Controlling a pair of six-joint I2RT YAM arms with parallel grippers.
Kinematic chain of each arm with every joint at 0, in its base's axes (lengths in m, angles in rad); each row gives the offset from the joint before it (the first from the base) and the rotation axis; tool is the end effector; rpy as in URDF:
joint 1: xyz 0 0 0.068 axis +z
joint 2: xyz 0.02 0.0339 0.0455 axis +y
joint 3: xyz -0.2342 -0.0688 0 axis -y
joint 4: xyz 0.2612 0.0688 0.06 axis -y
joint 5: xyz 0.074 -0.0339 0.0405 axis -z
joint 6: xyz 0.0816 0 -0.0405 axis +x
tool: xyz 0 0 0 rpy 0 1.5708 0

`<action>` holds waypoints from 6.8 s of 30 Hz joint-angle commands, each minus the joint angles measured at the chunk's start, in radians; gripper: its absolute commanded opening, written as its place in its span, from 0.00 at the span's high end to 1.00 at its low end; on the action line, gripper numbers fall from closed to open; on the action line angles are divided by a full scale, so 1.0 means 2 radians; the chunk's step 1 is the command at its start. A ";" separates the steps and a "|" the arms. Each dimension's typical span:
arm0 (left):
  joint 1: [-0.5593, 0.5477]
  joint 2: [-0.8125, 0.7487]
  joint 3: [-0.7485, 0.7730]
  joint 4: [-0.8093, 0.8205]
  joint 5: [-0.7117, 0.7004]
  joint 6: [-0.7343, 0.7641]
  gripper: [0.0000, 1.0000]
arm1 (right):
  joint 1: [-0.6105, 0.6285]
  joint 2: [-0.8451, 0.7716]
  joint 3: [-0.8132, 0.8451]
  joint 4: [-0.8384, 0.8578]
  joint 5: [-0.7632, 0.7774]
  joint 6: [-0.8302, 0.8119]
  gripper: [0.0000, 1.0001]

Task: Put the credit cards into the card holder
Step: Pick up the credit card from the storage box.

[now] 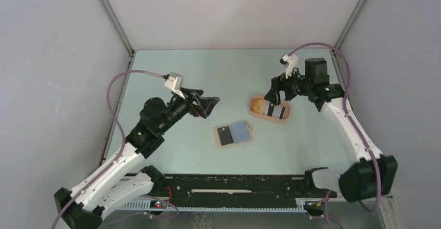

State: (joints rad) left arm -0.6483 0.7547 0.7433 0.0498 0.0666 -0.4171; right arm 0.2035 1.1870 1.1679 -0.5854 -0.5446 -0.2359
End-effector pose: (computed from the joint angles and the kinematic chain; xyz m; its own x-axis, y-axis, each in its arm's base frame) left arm 0.2092 -0.1653 0.3369 -0.2376 -0.3271 -0.9146 0.6117 0.6811 -0.4025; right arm 0.2979 0.1046 0.3039 -0.4032 -0.2873 -0.8688 -0.7041 0.7039 0.0940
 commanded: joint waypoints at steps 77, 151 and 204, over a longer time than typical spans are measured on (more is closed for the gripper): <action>0.011 0.238 -0.114 0.269 0.086 -0.006 0.20 | -0.067 0.360 -0.028 0.225 -0.181 0.316 0.50; 0.017 0.236 -0.138 0.284 0.085 -0.021 0.20 | -0.098 0.380 0.011 0.155 -0.197 0.282 0.73; 0.011 0.202 -0.246 0.686 0.187 -0.229 0.21 | 0.029 0.072 0.013 -0.080 -0.372 -0.112 1.00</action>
State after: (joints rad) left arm -0.6155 1.0832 0.2584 1.1915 0.4252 -0.7849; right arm 0.2371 1.3354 1.1656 -0.7036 -1.2160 -0.3832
